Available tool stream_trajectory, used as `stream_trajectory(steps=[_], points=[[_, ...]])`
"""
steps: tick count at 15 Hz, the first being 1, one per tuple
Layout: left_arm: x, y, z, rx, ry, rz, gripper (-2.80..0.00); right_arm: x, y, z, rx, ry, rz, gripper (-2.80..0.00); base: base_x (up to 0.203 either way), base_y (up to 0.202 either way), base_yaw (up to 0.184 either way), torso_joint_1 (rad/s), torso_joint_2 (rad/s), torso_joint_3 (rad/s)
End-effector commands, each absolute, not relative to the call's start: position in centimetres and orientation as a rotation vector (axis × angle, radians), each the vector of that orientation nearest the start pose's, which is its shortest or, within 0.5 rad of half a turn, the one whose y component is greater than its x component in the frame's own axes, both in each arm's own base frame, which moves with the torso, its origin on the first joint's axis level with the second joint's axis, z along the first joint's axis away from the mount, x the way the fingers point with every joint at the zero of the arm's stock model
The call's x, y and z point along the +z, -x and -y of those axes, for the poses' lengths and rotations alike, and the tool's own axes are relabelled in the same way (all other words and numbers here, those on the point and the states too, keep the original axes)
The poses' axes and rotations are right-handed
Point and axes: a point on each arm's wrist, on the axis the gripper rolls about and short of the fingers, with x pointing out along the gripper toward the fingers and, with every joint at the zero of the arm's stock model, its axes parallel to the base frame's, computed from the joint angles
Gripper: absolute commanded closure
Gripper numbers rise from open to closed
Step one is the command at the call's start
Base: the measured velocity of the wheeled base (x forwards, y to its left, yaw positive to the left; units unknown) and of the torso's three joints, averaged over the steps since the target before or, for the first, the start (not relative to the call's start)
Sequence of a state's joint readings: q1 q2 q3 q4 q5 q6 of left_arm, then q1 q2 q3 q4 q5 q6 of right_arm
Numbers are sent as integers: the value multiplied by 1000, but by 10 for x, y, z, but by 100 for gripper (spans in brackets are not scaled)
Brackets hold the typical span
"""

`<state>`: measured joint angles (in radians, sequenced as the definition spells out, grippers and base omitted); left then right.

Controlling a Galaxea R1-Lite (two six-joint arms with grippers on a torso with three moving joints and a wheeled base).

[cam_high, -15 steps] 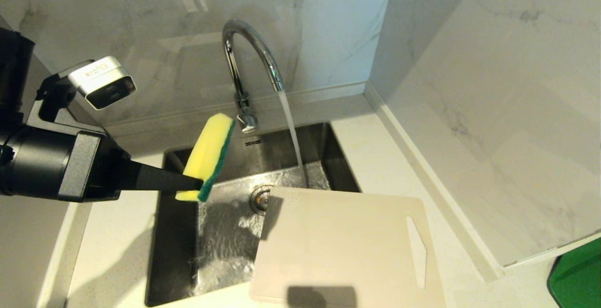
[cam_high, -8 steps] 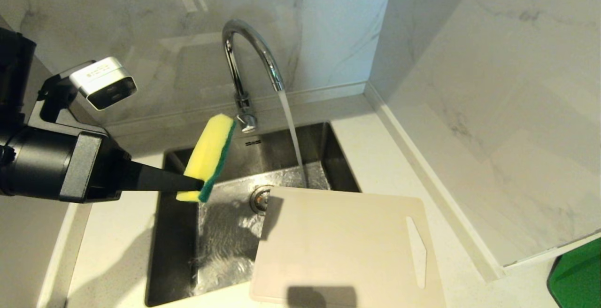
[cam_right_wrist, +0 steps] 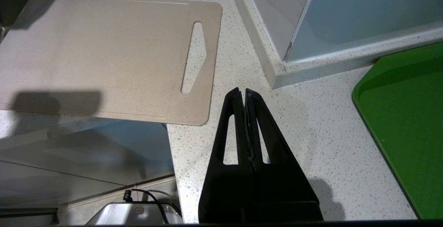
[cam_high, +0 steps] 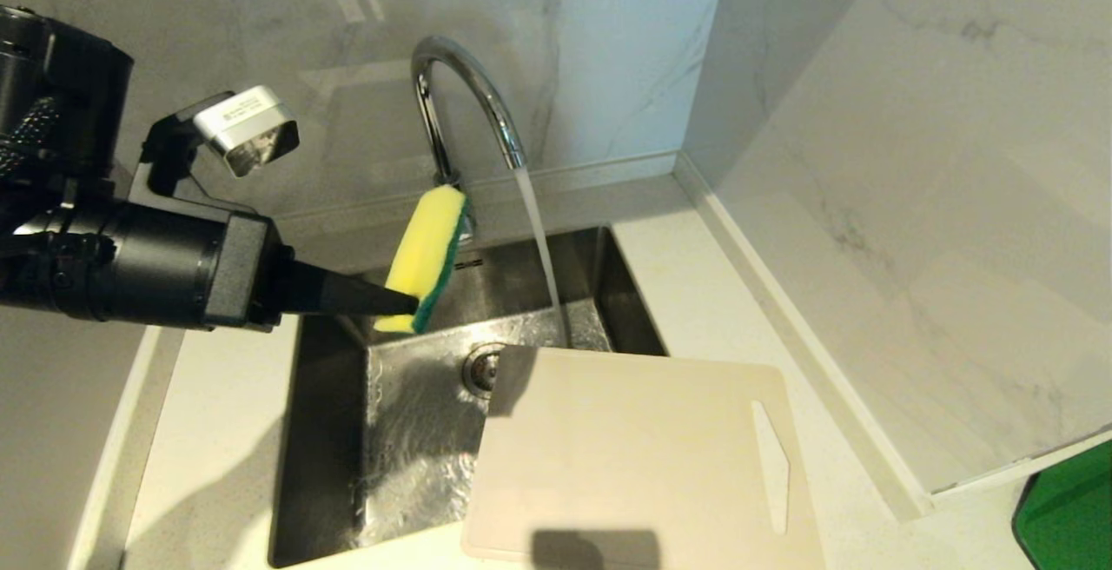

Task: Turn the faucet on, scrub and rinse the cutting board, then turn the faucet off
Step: Put down the cleaning cloth

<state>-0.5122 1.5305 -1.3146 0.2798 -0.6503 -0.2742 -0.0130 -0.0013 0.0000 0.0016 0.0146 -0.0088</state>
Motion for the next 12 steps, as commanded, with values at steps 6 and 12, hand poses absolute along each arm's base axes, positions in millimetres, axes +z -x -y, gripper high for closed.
stream_trajectory(steps=[6, 12], points=[[277, -277, 154, -711, 135, -808, 0, 75, 23, -1, 2, 9, -2, 0, 0, 0, 0, 0, 0, 0], [251, -312, 117, -122, 54, -907, 0, 75, 23, -1, 2, 9, -2, 0, 0, 0, 0, 0, 0, 0]])
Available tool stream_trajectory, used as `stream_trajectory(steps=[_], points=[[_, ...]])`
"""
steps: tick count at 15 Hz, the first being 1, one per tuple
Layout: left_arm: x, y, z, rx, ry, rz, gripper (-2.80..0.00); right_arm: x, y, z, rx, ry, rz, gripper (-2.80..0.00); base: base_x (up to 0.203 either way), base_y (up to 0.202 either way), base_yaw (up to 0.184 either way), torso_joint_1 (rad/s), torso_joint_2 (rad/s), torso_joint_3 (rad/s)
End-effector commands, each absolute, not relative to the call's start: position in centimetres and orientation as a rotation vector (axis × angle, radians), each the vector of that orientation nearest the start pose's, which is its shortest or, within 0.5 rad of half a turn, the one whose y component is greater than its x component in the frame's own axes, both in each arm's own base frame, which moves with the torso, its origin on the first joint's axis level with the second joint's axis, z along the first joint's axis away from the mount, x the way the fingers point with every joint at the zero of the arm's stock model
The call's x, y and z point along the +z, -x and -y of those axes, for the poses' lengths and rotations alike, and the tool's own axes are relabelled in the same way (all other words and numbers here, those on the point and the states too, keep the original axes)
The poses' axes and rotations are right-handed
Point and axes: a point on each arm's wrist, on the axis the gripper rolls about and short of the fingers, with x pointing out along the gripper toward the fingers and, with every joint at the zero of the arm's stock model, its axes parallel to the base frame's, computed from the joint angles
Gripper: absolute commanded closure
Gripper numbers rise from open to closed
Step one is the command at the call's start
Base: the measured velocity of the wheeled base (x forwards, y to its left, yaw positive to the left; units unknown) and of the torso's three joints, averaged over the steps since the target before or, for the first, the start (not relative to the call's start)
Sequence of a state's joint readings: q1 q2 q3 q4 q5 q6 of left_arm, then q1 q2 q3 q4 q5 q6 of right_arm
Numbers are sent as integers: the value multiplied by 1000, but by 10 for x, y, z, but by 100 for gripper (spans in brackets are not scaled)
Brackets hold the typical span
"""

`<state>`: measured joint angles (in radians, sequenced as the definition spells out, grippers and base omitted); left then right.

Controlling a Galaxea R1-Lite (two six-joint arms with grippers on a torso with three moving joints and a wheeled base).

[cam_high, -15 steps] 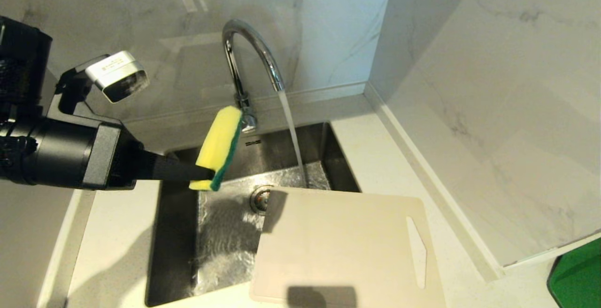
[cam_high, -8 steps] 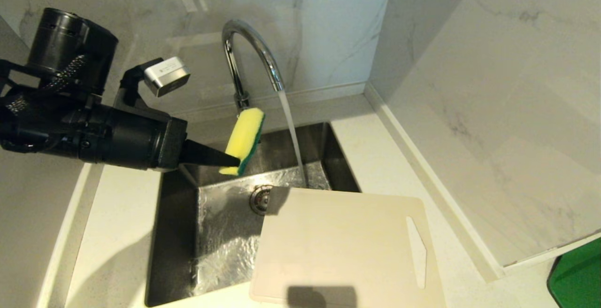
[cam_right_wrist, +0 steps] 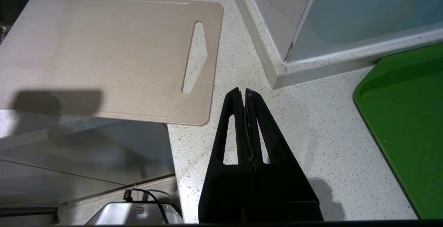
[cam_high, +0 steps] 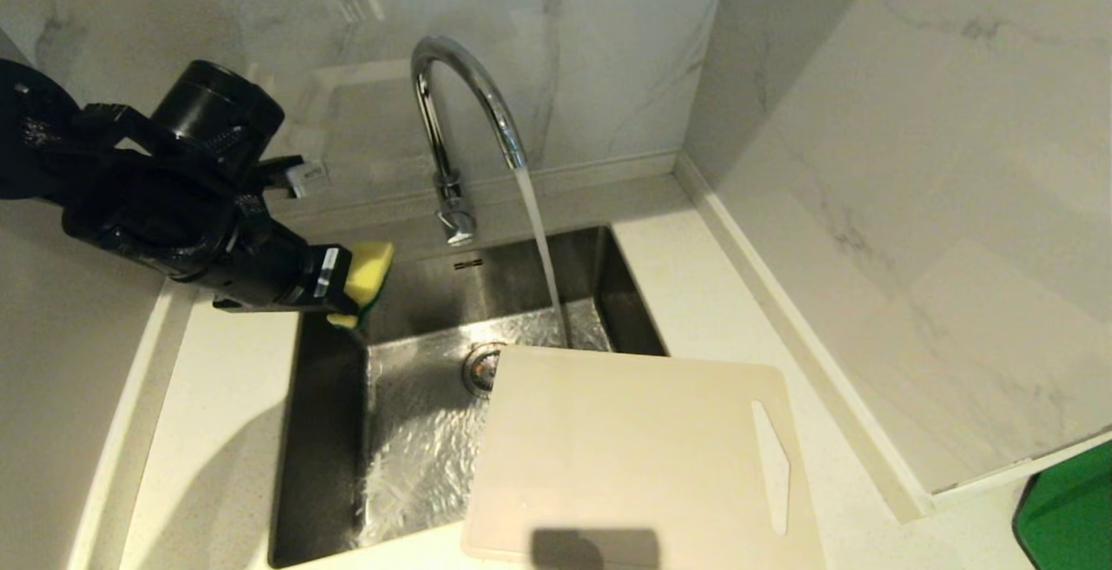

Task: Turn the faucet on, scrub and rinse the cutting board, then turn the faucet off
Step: Put down the cleaning cloth

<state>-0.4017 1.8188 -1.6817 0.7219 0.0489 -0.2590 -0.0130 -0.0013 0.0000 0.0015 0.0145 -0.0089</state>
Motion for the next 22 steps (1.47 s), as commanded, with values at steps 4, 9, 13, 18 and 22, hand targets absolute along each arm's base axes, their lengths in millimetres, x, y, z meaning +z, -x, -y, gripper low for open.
stream_trajectory(steps=[4, 9, 13, 18, 22], points=[[230, -329, 79, 61, 35, -1003, 0, 75, 23, -1, 2, 9, -2, 0, 0, 0, 0, 0, 0, 0], [199, -342, 35, 259, 9, -1102, 0, 75, 23, -1, 0, 9, -2, 0, 0, 0, 0, 0, 0, 0], [176, -342, 3, 354, 41, -1177, 0, 75, 23, -1, 2, 9, -2, 0, 0, 0, 0, 0, 0, 0], [155, -356, -20, 395, 56, -1192, 0, 75, 23, -1, 3, 9, -2, 0, 0, 0, 0, 0, 0, 0], [145, -364, -27, 399, 44, -1208, -280, 75, 23, -1, 3, 9, -2, 0, 0, 0, 0, 0, 0, 0]])
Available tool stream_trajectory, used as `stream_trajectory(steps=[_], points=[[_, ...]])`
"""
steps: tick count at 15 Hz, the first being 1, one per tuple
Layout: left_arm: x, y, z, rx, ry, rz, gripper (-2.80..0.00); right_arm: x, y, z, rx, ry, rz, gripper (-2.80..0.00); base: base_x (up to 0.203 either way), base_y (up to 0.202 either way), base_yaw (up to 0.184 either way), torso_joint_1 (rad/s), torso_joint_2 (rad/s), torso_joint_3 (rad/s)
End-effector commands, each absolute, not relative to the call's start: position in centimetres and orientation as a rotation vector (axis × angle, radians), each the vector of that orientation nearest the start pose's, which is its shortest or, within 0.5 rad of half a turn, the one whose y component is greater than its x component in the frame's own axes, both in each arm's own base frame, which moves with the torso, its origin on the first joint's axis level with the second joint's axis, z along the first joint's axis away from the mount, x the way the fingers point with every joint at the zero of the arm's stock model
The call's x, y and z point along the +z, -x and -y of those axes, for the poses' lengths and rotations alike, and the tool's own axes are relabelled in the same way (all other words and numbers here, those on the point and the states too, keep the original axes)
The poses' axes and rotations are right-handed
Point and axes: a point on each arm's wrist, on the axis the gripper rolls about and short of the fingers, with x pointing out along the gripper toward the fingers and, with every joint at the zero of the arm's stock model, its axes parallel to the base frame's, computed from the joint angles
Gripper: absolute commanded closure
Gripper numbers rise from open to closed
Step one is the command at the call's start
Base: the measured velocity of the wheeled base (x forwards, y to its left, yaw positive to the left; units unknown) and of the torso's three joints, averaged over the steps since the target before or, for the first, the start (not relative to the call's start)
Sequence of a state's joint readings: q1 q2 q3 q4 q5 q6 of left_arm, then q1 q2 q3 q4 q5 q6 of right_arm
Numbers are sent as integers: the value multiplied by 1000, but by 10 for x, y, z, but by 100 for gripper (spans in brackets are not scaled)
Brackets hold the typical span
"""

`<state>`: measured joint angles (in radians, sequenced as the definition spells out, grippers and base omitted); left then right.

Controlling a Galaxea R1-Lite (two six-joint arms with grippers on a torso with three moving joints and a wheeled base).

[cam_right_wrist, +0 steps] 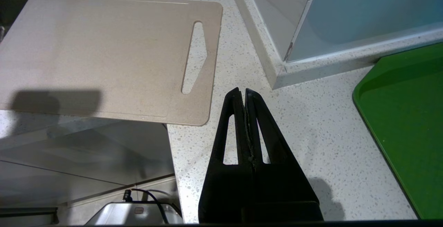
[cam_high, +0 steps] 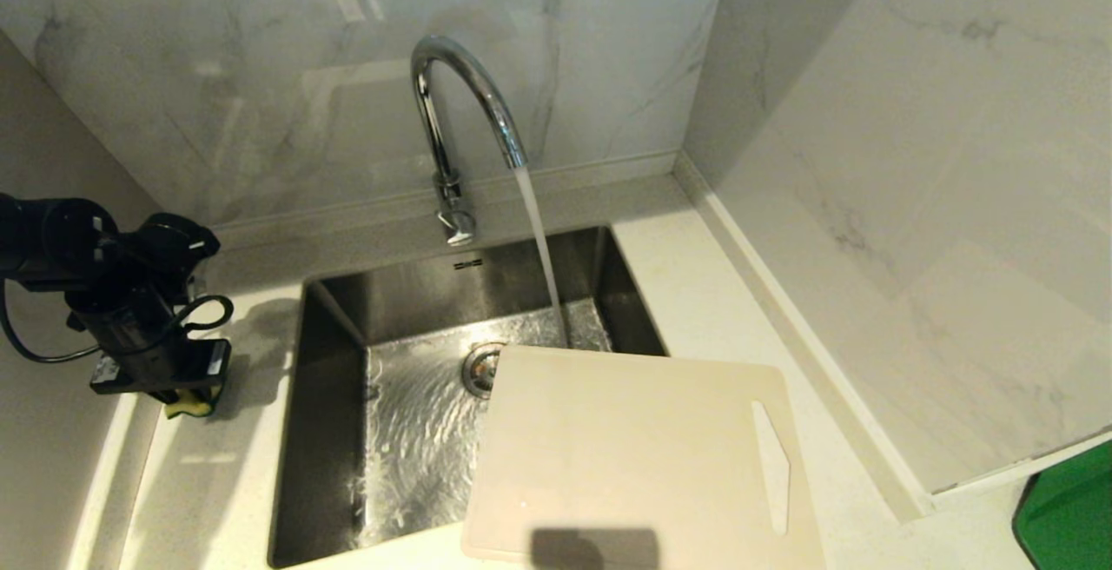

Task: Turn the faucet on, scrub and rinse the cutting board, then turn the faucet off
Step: Put down the cleaning cloth, then turn off the tap

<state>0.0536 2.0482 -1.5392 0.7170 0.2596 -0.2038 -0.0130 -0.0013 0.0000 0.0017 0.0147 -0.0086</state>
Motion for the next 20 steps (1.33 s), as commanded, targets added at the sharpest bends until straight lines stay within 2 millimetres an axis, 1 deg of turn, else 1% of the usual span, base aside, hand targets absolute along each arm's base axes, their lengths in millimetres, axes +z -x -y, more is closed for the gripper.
stream_trajectory(steps=[1, 5, 6, 8, 9, 10, 12, 14, 16, 17, 20], points=[[146, -365, -27, 395, 37, -1202, -280, 75, 23, -1, 1, 9, -2, 0, 0, 0, 0, 0, 0, 0], [154, -365, -27, 386, 28, -1178, -280, 75, 23, -1, 3, 9, -2, 0, 0, 0, 0, 0, 0, 0], [161, -364, -27, 378, 22, -1160, -280, 75, 23, -1, 0, 9, -2, 0, 0, 0, 0, 0, 0, 0], [189, -359, -25, 322, -16, -1087, -280, 75, 23, -1, 1, 9, -2, 0, 0, 0, 0, 0, 0, 0], [203, -356, -20, 280, -39, -1047, -280, 75, 23, -1, 3, 9, -2, 0, 0, 0, 0, 0, 0, 0], [218, -352, -11, 225, -67, -1016, -280, 75, 23, -1, 2, 9, -2, 0, 0, 0, 0, 0, 0, 0], [238, -346, 6, 155, -115, -971, -280, 75, 23, -1, 1, 9, -2, 0, 0, 0, 0, 0, 0, 0], [248, -342, 24, 84, -155, -948, -280, 75, 23, -1, 1, 9, -2, 0, 0, 0, 0, 0, 0, 0], [258, -342, 41, 29, -174, -918, -280, 75, 23, -1, 1, 9, -2, 0, 0, 0, 0, 0, 0, 0], [263, -344, 50, -3, -179, -898, 0, 75, 23, -1, 1, 9, -2, 0, 0, 0, 0, 0, 0, 0], [269, -353, 83, -83, -212, -850, 0, 75, 23, -1, 2, 9, -2, 0, 0, 0, 0, 0, 0, 0]])
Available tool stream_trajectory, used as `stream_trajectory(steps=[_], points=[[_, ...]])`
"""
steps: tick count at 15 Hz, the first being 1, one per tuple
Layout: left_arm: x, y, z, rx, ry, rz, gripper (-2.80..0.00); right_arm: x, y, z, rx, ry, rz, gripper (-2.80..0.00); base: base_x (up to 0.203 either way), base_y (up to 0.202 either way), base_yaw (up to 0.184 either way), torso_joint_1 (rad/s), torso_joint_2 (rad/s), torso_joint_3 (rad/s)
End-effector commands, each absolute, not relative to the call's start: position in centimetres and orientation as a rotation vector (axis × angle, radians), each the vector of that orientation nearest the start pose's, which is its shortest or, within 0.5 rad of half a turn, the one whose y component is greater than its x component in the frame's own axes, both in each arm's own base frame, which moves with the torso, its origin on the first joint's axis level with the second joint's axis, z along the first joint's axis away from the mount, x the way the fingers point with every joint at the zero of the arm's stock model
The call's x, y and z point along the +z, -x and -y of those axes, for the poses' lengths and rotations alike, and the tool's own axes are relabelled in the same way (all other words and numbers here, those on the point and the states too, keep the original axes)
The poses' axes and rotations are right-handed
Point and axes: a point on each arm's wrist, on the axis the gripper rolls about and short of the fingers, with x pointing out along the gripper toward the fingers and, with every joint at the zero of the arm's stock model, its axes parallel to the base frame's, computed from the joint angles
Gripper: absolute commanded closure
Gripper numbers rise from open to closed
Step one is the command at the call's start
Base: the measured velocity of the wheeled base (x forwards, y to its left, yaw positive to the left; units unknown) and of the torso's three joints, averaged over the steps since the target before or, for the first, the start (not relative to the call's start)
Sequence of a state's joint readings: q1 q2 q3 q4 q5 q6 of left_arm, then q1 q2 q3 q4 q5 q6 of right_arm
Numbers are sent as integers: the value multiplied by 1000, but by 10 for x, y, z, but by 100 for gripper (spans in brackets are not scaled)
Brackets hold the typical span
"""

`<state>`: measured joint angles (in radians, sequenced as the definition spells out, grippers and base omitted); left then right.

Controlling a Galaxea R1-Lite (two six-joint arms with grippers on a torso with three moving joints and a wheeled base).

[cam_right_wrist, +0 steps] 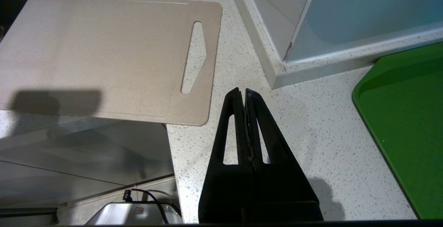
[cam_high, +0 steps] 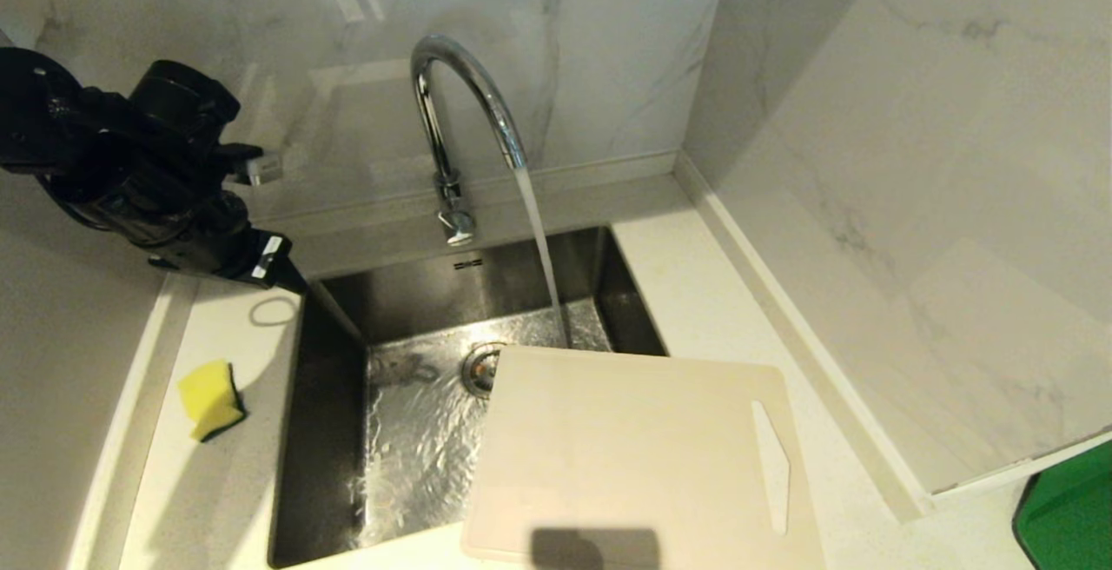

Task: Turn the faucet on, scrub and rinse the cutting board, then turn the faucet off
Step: Turn off the tap

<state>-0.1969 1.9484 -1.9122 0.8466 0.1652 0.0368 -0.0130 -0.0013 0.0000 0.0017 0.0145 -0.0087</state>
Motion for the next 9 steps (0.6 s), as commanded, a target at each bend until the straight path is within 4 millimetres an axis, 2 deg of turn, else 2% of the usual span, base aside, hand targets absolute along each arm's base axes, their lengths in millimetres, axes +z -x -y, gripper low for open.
stream_trajectory(steps=[1, 5, 9], points=[[266, -355, 93, -107, -231, -849, 0, 75, 23, -1, 2, 9, -2, 0, 0, 0, 0, 0, 0, 0], [244, -362, 122, -173, -272, -898, 0, 75, 23, -1, 3, 9, -2, 0, 0, 0, 0, 0, 0, 0], [244, -374, 130, -165, -215, -808, 0, 75, 23, -1, 0, 9, -2, 0, 0, 0, 0, 0, 0, 0]])
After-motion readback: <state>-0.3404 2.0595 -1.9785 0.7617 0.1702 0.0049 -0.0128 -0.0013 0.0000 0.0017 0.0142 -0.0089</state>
